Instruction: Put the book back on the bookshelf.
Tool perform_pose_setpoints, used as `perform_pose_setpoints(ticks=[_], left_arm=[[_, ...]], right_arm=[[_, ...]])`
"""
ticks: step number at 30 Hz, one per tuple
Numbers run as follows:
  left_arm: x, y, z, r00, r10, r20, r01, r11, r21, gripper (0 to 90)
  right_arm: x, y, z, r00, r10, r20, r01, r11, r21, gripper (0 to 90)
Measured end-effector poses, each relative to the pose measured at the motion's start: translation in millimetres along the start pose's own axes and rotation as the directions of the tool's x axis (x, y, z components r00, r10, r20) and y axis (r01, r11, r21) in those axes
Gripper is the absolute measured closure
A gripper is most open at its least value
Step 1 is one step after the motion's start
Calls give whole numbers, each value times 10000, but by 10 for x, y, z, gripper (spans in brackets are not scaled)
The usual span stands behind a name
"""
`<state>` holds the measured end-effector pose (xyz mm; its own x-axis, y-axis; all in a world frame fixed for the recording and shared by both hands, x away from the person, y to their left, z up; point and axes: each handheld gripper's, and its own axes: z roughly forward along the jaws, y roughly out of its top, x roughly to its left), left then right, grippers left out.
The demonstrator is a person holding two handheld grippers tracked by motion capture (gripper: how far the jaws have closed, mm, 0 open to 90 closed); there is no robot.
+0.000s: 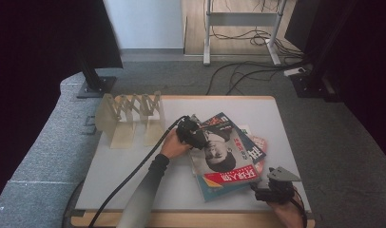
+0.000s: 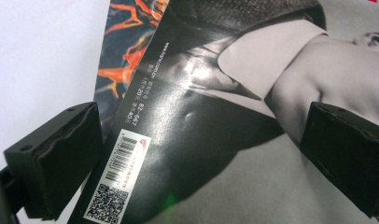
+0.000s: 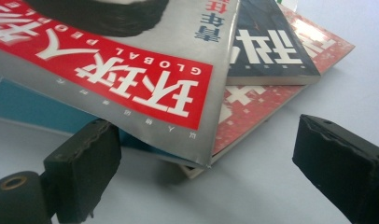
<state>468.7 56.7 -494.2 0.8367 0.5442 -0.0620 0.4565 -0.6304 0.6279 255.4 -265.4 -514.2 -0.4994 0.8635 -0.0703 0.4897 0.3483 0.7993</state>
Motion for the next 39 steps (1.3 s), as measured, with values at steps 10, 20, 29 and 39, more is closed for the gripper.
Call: perform_pose_setpoints(ticks=[10, 20, 29, 39], left_arm=[[-39, -130, -99, 9996, -282, -100, 283, 9996, 19, 0], [-129, -244, -185, 9980, -578, -249, 580, 9983, 84, 0], [-179, -435, -281, 9945, -1035, -127, 1035, 9946, 44, 0], [-297, -639, -400, 9926, -1192, -217, 1194, 9928, 114, 0]], right_arm=[[-150, 48, 83, 9990, 71, 448, -78, 9998, 164, 63], [-386, 197, 209, 9963, 121, 847, -160, 9988, 457, 63], [-556, 335, 350, 9953, 219, 946, -278, 9977, 615, 68], [-705, 513, 541, 9950, 241, 972, -328, 9955, 893, 81]])
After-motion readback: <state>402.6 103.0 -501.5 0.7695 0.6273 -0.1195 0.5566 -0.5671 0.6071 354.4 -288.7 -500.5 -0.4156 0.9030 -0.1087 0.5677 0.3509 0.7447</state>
